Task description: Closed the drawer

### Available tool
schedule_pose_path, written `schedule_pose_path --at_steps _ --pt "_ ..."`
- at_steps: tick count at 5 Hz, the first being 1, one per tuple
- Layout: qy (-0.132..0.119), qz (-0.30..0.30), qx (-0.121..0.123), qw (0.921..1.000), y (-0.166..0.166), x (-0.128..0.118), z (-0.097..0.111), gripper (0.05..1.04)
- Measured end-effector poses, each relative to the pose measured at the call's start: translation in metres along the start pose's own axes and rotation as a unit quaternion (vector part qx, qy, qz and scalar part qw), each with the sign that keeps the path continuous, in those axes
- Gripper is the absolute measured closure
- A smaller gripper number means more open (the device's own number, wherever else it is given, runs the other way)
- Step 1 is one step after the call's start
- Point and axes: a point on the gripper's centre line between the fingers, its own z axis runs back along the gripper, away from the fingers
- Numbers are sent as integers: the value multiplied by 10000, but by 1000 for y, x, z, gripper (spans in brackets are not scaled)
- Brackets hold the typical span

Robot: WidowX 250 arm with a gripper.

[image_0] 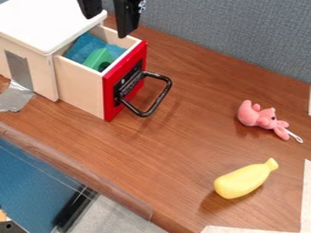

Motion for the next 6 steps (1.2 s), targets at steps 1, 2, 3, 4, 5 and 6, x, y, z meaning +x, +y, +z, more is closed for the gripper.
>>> schedule_pose_path --at_steps 1,2,3,4,5,6 --pt "95 -18 -31 9999 0 -1 -7 83" --pt "-69 -1372 181 9903 -9 10 -25 83" --pt "-45 -2683 94 9633 -17 16 -40 83" --pt "-143 -3904 -111 9205 -22 25 -54 83" --pt "-335 -4935 -412 8681 -32 31 -71 83" --pt "-618 -5812 -757 8079 -46 41 -84 83"
